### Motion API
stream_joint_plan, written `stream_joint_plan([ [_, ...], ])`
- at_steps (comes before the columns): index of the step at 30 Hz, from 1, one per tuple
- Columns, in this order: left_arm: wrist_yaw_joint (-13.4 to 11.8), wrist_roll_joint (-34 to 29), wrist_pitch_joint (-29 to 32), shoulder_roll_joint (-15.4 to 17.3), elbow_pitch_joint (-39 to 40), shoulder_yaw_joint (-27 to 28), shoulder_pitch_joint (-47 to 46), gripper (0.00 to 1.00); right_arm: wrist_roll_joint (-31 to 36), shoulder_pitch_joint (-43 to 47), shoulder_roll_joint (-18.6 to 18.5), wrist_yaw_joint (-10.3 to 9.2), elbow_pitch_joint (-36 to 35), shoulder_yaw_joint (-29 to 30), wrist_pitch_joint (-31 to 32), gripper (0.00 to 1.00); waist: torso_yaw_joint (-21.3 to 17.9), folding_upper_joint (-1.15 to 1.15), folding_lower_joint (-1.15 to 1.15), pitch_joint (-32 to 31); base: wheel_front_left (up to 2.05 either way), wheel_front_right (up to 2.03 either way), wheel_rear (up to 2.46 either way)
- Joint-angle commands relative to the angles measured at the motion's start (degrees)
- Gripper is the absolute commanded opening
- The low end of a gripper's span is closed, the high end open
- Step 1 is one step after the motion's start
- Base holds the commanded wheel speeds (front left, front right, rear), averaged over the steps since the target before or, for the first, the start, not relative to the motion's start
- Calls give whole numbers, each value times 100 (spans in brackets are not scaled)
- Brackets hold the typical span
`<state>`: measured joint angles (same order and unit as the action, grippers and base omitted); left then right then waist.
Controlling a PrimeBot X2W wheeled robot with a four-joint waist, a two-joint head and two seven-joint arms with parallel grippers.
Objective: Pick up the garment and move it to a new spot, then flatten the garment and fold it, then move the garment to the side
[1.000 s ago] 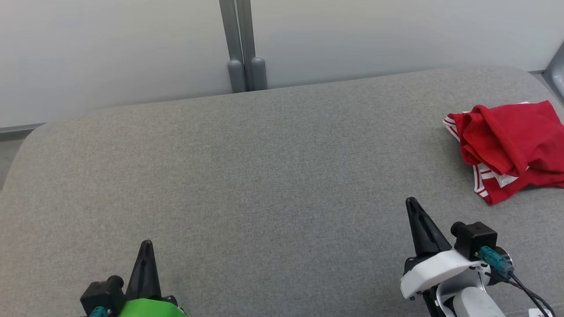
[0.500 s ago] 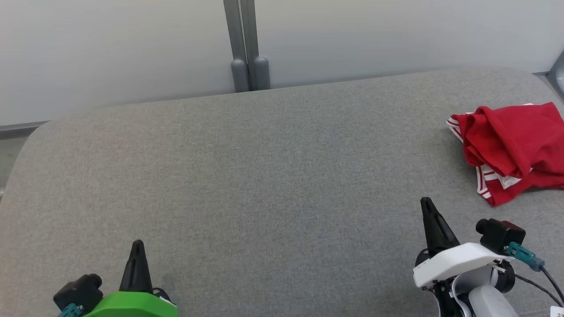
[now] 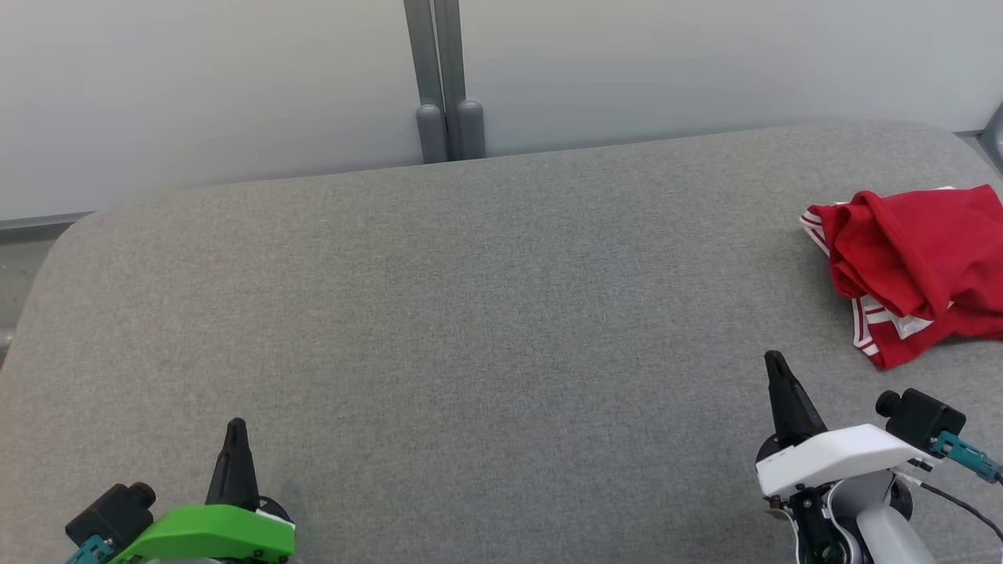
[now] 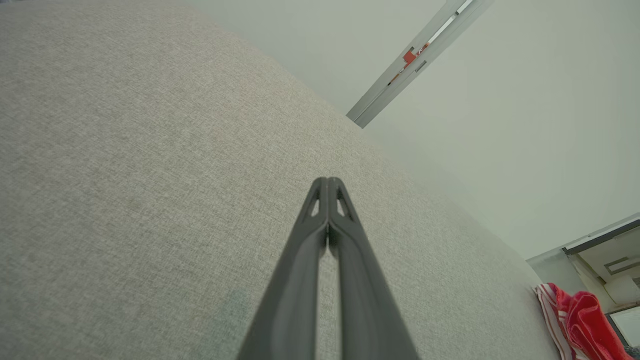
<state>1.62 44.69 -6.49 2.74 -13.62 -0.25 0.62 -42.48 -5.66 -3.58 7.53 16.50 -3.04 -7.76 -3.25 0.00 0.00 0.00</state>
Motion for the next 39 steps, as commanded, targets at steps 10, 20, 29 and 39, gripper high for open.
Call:
stream_joint_plan([
  [10, 136, 867, 228, 21, 45, 139, -252, 0, -915, -87, -46, -2, -133, 140, 212, 0, 37, 0, 0, 2, 0, 0, 0],
  [20, 217, 1509, 403, 22, 32, 230, -331, 0, -1609, -83, -52, -1, -157, 243, 386, 0, 72, 0, 0, 4, 0, 0, 0],
  [29, 274, 2025, 549, 22, 21, 308, -399, 0, -2178, -81, -54, -2, -178, 334, 534, 0, 103, 0, 0, 6, 0, 0, 0],
  [39, 342, 2574, 702, 23, 9, 382, -463, 0, -2753, -79, -52, -2, -199, 427, 689, 0, 138, 0, 0, 8, 0, 0, 0],
])
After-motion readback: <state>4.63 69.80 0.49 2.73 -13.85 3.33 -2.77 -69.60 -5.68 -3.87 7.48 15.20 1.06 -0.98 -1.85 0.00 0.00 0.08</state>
